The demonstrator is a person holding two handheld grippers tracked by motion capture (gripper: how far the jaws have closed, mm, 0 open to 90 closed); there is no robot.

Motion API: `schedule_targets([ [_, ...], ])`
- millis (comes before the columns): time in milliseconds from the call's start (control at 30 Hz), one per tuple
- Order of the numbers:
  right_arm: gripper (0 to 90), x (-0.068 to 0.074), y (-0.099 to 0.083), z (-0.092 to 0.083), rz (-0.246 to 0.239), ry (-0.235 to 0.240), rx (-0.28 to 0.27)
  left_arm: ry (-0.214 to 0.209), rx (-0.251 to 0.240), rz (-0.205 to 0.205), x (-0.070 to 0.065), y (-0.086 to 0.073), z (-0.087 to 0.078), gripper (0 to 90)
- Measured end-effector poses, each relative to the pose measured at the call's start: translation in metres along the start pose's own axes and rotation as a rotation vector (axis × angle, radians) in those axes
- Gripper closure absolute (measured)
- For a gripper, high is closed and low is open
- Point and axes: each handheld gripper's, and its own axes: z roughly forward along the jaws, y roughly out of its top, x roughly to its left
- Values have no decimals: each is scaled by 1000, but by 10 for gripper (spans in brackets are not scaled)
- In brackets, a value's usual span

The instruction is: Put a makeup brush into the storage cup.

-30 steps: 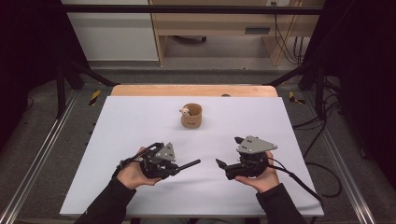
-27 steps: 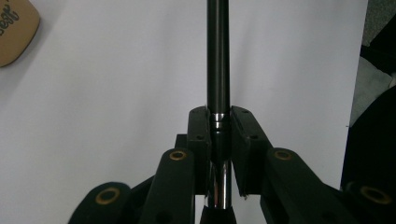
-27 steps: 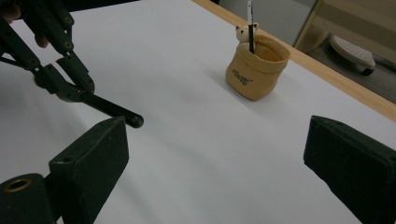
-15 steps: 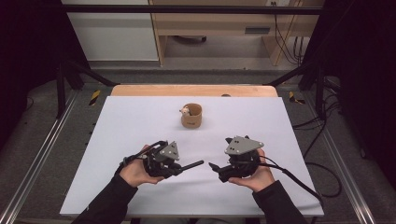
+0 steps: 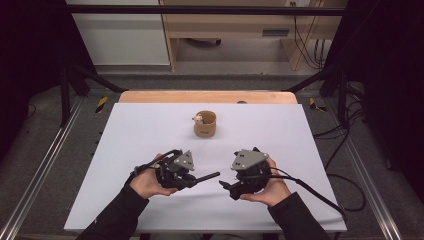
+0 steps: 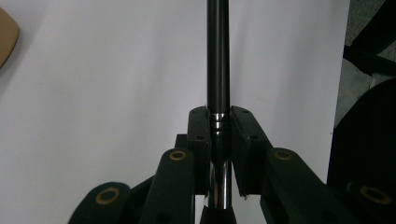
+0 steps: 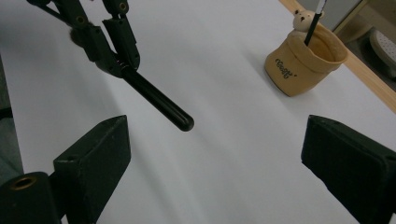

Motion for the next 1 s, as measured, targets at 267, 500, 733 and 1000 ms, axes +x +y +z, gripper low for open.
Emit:
schedule_targets([
  [267, 91, 3, 2, 4, -33, 16, 37, -7, 9, 5, 1, 5, 0, 786],
  [500, 95, 8, 5, 4, -72, 28, 59, -13, 13, 22, -1, 12, -1, 786],
  [733, 100, 11, 8, 7, -101, 47, 91, -16, 23, 28, -3, 16, -3, 786],
  [1000, 117, 14, 13, 8, -149, 58, 124, -35, 26, 30, -3, 20, -1, 786],
])
